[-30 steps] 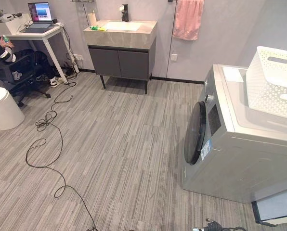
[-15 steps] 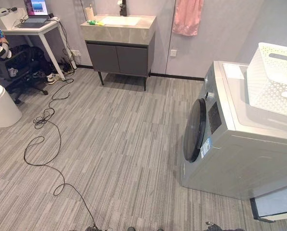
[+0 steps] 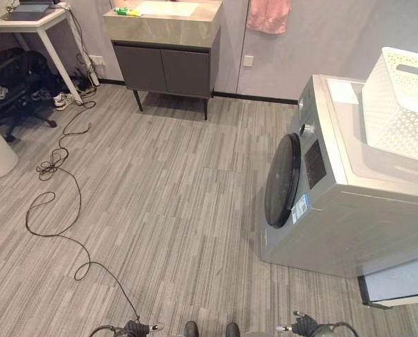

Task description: Put brush and paste in cup on sink, flatten towel.

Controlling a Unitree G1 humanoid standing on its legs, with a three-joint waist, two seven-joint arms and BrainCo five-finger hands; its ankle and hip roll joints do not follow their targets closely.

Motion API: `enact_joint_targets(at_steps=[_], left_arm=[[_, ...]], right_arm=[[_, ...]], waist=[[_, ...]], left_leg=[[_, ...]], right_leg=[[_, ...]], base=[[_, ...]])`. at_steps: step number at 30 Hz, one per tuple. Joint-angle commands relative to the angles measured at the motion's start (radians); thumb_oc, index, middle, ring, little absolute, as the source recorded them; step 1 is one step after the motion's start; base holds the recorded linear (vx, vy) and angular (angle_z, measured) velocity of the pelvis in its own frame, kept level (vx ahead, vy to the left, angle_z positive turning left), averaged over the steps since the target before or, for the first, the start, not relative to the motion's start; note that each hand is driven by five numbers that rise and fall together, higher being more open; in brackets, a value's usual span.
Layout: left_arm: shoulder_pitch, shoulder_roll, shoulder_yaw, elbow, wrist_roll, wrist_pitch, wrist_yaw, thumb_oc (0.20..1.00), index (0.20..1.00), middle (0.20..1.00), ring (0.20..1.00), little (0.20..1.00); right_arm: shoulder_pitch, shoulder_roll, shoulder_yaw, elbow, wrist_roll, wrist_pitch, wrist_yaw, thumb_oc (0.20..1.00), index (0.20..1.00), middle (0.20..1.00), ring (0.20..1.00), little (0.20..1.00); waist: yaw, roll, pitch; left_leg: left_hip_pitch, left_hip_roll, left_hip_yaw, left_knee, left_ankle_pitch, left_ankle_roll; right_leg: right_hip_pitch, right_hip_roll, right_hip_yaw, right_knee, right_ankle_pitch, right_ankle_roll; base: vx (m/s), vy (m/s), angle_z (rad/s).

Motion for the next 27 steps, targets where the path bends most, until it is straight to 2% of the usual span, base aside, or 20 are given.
enact_joint_targets(at_steps=[1, 6, 7, 8, 9, 11, 12, 13, 14, 15, 18, 19, 20, 21, 24, 26, 27], left_arm=[[-0.021, 0.026, -0.042, 0.001, 0.031, -0.018, 0.005, 1.000, 1.000, 1.000, 1.000, 1.000], [-0.036, 0.038, -0.051, -0.014, 0.035, -0.020, 0.004, 1.000, 1.000, 1.000, 1.000, 1.000], [-0.040, 0.042, -0.050, -0.015, 0.035, -0.020, 0.004, 1.000, 1.000, 1.000, 1.000, 1.000], [-0.048, 0.052, -0.053, -0.024, 0.039, -0.018, 0.002, 1.000, 1.000, 1.000, 1.000, 1.000], [-0.048, 0.052, -0.053, -0.024, 0.039, -0.018, 0.002, 1.000, 1.000, 1.000, 1.000, 1.000], [-0.055, 0.067, -0.053, -0.026, 0.047, -0.017, 0.000, 1.000, 1.000, 1.000, 1.000, 1.000], [-0.061, 0.070, -0.057, -0.025, 0.049, -0.017, -0.001, 1.000, 1.000, 1.000, 1.000, 1.000], [-0.068, 0.078, -0.065, -0.021, 0.059, -0.016, -0.007, 1.000, 1.000, 1.000, 1.000, 1.000], [-0.081, 0.086, -0.067, 0.001, 0.070, -0.013, -0.008, 1.000, 1.000, 1.000, 1.000, 1.000], [-0.085, 0.086, -0.064, 0.008, 0.075, -0.014, -0.007, 1.000, 1.000, 1.000, 1.000, 1.000], [-0.088, 0.084, -0.064, 0.015, 0.082, -0.015, -0.008, 1.000, 1.000, 1.000, 1.000, 1.000], [-0.097, 0.080, -0.067, 0.022, 0.091, -0.014, -0.011, 1.000, 1.000, 1.000, 1.000, 1.000], [-0.107, 0.081, -0.064, 0.025, 0.097, -0.015, -0.016, 1.000, 1.000, 1.000, 1.000, 1.000], [-0.113, 0.078, -0.064, 0.027, 0.105, -0.017, -0.022, 1.000, 1.000, 1.000, 1.000, 1.000], [-0.112, 0.073, -0.073, 0.026, 0.114, -0.018, -0.030, 1.000, 1.000, 1.000, 1.000, 1.000], [-0.117, 0.063, -0.087, 0.024, 0.119, -0.018, -0.035, 1.000, 1.000, 1.000, 1.000, 1.000], [-0.121, 0.052, -0.099, 0.025, 0.113, -0.015, -0.033, 1.000, 1.000, 1.000, 1.000, 1.000]], right_arm=[[-0.039, -0.018, 0.028, 0.005, 0.019, -0.001, -0.008, 1.000, 1.000, 1.000, 1.000, 1.000], [-0.040, -0.028, 0.013, 0.018, 0.025, 0.002, -0.012, 1.000, 1.000, 1.000, 1.000, 1.000], [-0.038, -0.031, 0.009, 0.020, 0.026, 0.002, -0.013, 1.000, 1.000, 1.000, 1.000, 1.000], [-0.031, -0.037, 0.001, 0.022, 0.028, 0.002, -0.015, 1.000, 1.000, 1.000, 1.000, 1.000], [-0.031, -0.037, 0.001, 0.022, 0.028, 0.002, -0.015, 1.000, 1.000, 1.000, 1.000, 1.000], [-0.019, -0.041, -0.005, 0.023, 0.030, -0.002, -0.016, 1.000, 1.000, 1.000, 1.000, 1.000], [-0.015, -0.041, -0.009, 0.026, 0.035, -0.003, -0.017, 1.000, 1.000, 1.000, 1.000, 1.000], [-0.007, -0.040, -0.011, 0.027, 0.044, -0.007, -0.016, 1.000, 1.000, 1.000, 1.000, 1.000], [-0.004, -0.040, -0.016, 0.040, 0.047, -0.003, -0.014, 1.000, 1.000, 1.000, 1.000, 1.000], [-0.010, -0.039, -0.014, 0.043, 0.042, -0.002, -0.015, 1.000, 1.000, 1.000, 1.000, 1.000], [-0.012, -0.038, -0.011, 0.045, 0.038, -0.002, -0.014, 1.000, 1.000, 1.000, 1.000, 1.000], [-0.007, -0.036, -0.011, 0.048, 0.038, -0.002, -0.013, 1.000, 1.000, 1.000, 1.000, 1.000], [0.000, -0.033, -0.013, 0.048, 0.038, 0.001, -0.009, 1.000, 1.000, 1.000, 1.000, 1.000], [0.007, -0.032, -0.014, 0.052, 0.033, 0.005, -0.005, 1.000, 1.000, 1.000, 1.000, 1.000], [0.025, -0.035, -0.018, 0.058, 0.024, 0.008, 0.000, 1.000, 1.000, 1.000, 1.000, 1.000], [0.051, -0.040, -0.019, 0.065, 0.015, 0.009, 0.004, 1.000, 1.000, 1.000, 1.000, 1.000], [0.068, -0.052, -0.021, 0.078, 0.014, 0.013, 0.006, 1.000, 1.000, 1.000, 1.000, 1.000]], waist=[[0.020, -0.001, -0.003], [0.013, 0.014, 0.013], [0.010, 0.018, 0.017], [-0.001, 0.026, 0.030], [-0.001, 0.025, 0.030], [-0.012, 0.030, 0.043], [-0.021, 0.032, 0.049], [-0.045, 0.027, 0.053], [-0.058, 0.026, 0.050], [-0.064, 0.025, 0.055], [-0.076, 0.026, 0.058], [-0.104, 0.020, 0.057], [-0.126, 0.014, 0.054], [-0.142, 0.018, 0.054], [-0.164, 0.020, 0.052], [-0.190, 0.021, 0.034], [-0.218, 0.027, 0.012]], left_leg=[[0.006, -0.015, 0.036, 0.102, -0.098, 0.025], [-0.001, -0.037, 0.025, 0.105, -0.103, 0.042], [-0.001, -0.040, 0.022, 0.105, -0.102, 0.044], [0.001, -0.048, 0.006, 0.110, -0.105, 0.053], [0.001, -0.049, 0.006, 0.110, -0.105, 0.053], [0.012, -0.049, -0.004, 0.110, -0.111, 0.058], [0.018, -0.051, -0.012, 0.111, -0.111, 0.058], [0.035, -0.058, -0.034, 0.107, -0.109, 0.056], [0.063, -0.063, -0.029, 0.081, -0.113, 0.049], [0.083, -0.057, -0.014, 0.068, -0.122, 0.043], [0.112, -0.052, -0.016, 0.052, -0.135, 0.034], [0.148, -0.059, -0.039, 0.039, -0.136, 0.021], [0.173, -0.062, -0.052, 0.032, -0.138, 0.013], [0.207, -0.049, -0.060, 0.030, -0.150, 0.000], [0.248, -0.042, -0.084, 0.029, -0.166, -0.006], [0.288, -0.034, -0.109, 0.032, -0.166, -0.016], [0.298, -0.024, -0.141, 0.054, -0.159, -0.030]], right_leg=[[-0.087, -0.110, 0.039, 0.151, 0.022, 0.089], [-0.135, -0.129, 0.042, 0.255, 0.021, 0.097], [-0.149, -0.132, 0.043, 0.292, 0.023, 0.096], [-0.192, -0.125, 0.048, 0.385, 0.032, 0.088], [-0.194, -0.126, 0.048, 0.388, 0.030, 0.088], [-0.236, -0.108, 0.028, 0.480, 0.022, 0.078], [-0.268, -0.083, 0.031, 0.507, 0.031, 0.080], [-0.316, -0.014, 0.051, 0.515, 0.023, 0.079], [-0.364, -0.036, -0.036, 0.425, 0.045, 0.079], [-0.376, -0.074, -0.096, 0.358, 0.062, 0.079], [-0.387, -0.078, -0.117, 0.301, 0.090, 0.085], [-0.424, -0.056, -0.100, 0.202, 0.147, 0.105], [-0.457, -0.052, -0.086, 0.136, 0.189, 0.116], [-0.473, -0.066, -0.103, 0.059, 0.226, 0.132], [-0.487, -0.062, -0.071, 0.037, 0.251, 0.138], [-0.467, -0.035, -0.009, 0.040, 0.266, 0.125], [-0.447, -0.006, 0.052, 0.035, 0.294, 0.113]], base=[[0.03, 0.101, 0.00], [0.04, 0.141, -0.02], [0.05, 0.157, 0.02], [0.05, 0.156, 0.01], [0.05, 0.157, 0.06], [0.07, 0.098, 0.23], [0.11, 0.066, 0.33], [0.21, 0.064, 0.42], [0.25, 0.027, 0.57], [0.21, 0.020, 0.57], [0.18, -0.027, 0.13], [0.35, -0.056, -0.13], [0.56, -0.112, -0.08], [0.37, -0.080, 0.16], [0.31, -0.077, 0.30], [0.43, -0.145, 0.62], [0.50, -0.207, 1.32]])
